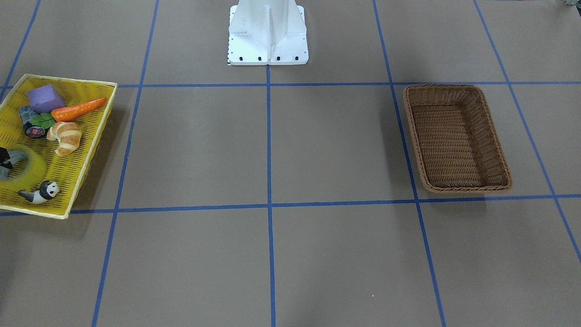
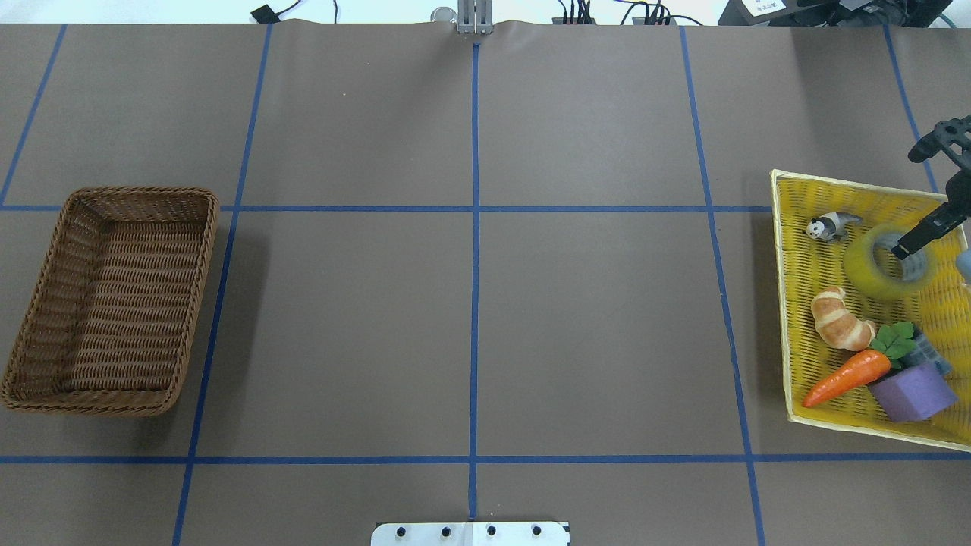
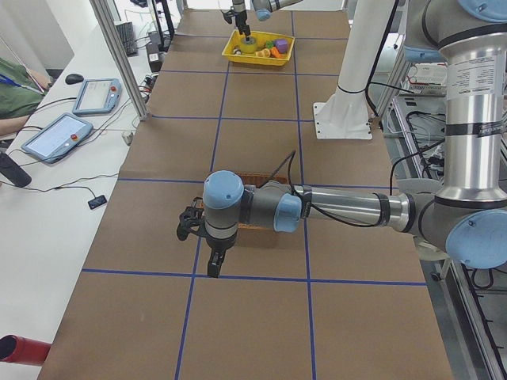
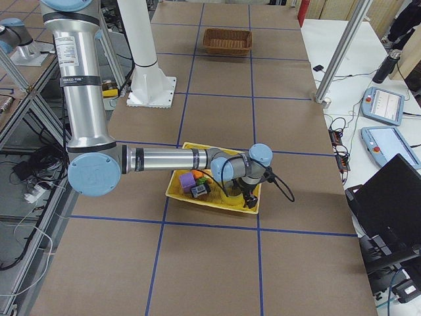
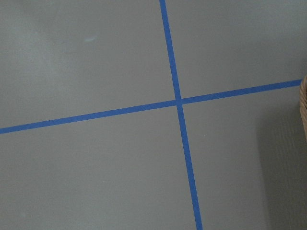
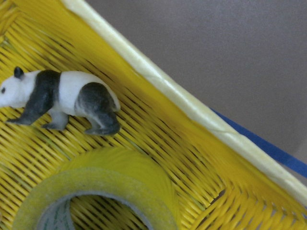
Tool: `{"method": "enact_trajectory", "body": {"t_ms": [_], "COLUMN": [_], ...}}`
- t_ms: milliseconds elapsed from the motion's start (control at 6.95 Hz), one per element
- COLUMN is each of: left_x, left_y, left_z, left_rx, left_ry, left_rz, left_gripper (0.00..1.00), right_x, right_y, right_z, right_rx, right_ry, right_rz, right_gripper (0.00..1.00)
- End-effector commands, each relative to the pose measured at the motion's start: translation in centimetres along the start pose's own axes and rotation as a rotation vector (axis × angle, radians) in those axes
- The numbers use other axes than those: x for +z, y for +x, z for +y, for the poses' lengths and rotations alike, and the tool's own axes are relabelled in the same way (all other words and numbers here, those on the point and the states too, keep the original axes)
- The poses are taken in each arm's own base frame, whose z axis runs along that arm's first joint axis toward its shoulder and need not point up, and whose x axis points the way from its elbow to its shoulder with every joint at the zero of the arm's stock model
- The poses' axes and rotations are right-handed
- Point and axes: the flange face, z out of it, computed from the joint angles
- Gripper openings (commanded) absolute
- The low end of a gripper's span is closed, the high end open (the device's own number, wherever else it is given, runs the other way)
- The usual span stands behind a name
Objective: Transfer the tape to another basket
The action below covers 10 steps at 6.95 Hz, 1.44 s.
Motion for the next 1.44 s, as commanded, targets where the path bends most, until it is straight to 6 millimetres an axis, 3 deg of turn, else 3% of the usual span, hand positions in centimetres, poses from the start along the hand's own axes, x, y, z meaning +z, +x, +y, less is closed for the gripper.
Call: {"method": "enact_trajectory", "body": {"t_ms": [0,144,288,719,1151,1295], "left_x": [-0.1,-0.1,-0.1,-0.2,0.2,-0.6], "left_y": [0.1,0.1,0.1,0.2,0.9,1.6], "left_z": [-0.2,-0.3,-0.2,-0.4,-0.7,-1.3], "left_rx": [0.0,0.0,-0.001,0.0,0.019,0.057], "left_ry": [0.002,0.003,0.002,0.006,-0.002,0.042], "left_rz": [0.0,0.0,0.0,0.0,0.005,0.003], "left_gripper": [0.98,0.98,0.98,0.98,0.98,0.98], "right_x": [0.4,0.4,0.3,-1.2,-7.1,-9.1], "right_y": [-0.1,0.0,-0.1,-1.4,-4.7,-6.5], "right_z": [0.3,0.4,0.3,-0.5,0.4,-0.7], "right_rx": [-0.002,-0.021,-0.047,-0.07,-0.089,-0.119], "right_ry": [-0.007,-0.009,-0.003,0.029,0.165,0.205], "right_rz": [-0.002,0.002,0.001,-0.01,-0.238,-0.295], "right_gripper": [0.81,0.26,0.0,0.0,0.0,0.0]}}
